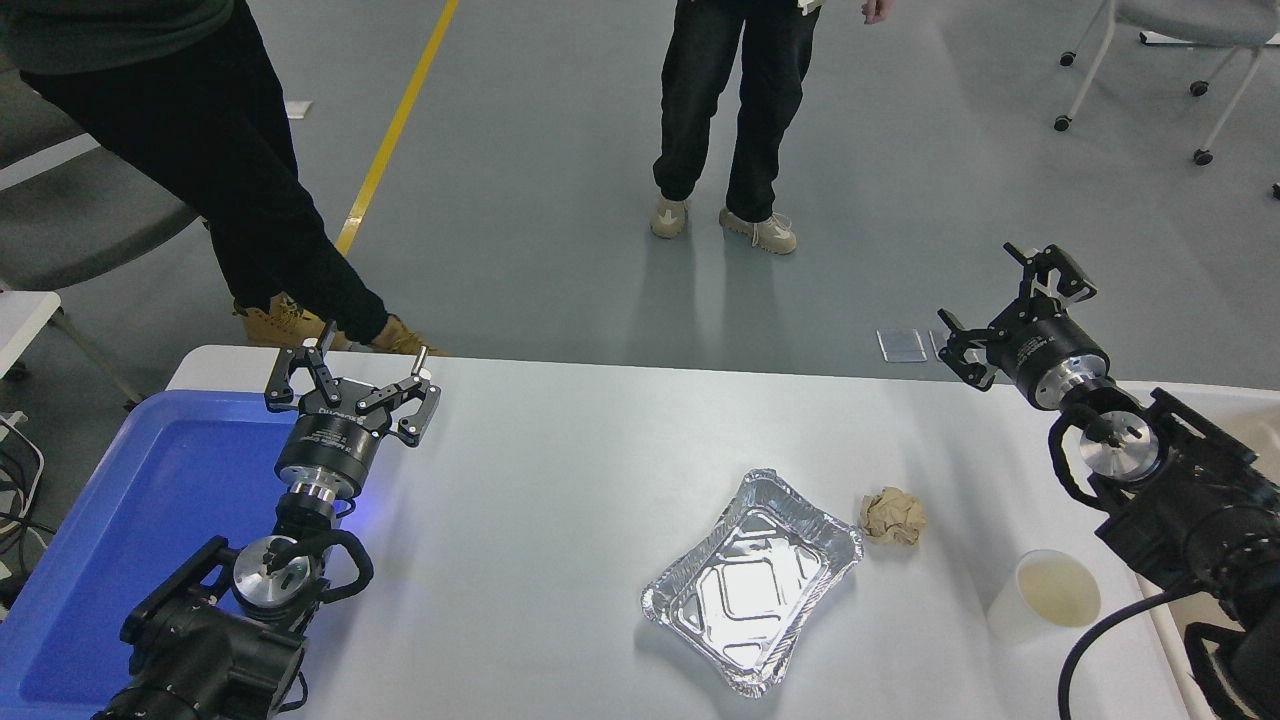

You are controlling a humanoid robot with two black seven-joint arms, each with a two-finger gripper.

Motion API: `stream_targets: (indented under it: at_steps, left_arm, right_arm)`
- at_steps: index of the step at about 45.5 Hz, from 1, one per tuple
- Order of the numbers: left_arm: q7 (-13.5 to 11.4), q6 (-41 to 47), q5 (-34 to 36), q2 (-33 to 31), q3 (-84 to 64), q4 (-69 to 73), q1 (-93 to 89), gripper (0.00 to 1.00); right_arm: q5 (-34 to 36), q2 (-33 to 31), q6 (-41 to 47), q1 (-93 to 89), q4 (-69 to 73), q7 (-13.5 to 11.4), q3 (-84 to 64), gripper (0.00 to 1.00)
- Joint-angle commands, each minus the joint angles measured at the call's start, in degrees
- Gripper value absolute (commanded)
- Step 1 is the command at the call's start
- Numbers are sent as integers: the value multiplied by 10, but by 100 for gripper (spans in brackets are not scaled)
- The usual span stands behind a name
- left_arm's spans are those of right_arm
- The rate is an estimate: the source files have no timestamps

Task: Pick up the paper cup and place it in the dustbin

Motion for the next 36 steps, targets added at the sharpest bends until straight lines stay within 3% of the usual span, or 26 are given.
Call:
stream_targets:
  at_steps: [1, 10, 16, 21, 28, 36]
  left_arm:
    - [0, 0, 0, 0, 0, 0, 0, 99]
    - [0, 0, 0, 0, 0, 0, 0, 99]
    - [0, 0, 0, 0, 0, 0, 0, 99]
    - [0, 0, -1, 0, 0, 0, 0, 99]
    - [0, 0, 0, 0, 0, 0, 0, 99]
    - [0, 0, -1, 0, 0, 0, 0, 99]
  right_arm:
    - [-14, -44, 4, 13, 18, -1, -30, 100]
    - [-26, -127, 3, 38, 83, -2, -104, 100]
    - [-35, -214, -1, 43, 207, -1, -163, 100]
    - [-82, -276, -16, 68, 308, -1, -202, 100]
    - [-117, -349, -73, 174, 427, 0, -344, 100]
    - [-117, -379, -101, 363, 532, 1, -571, 100]
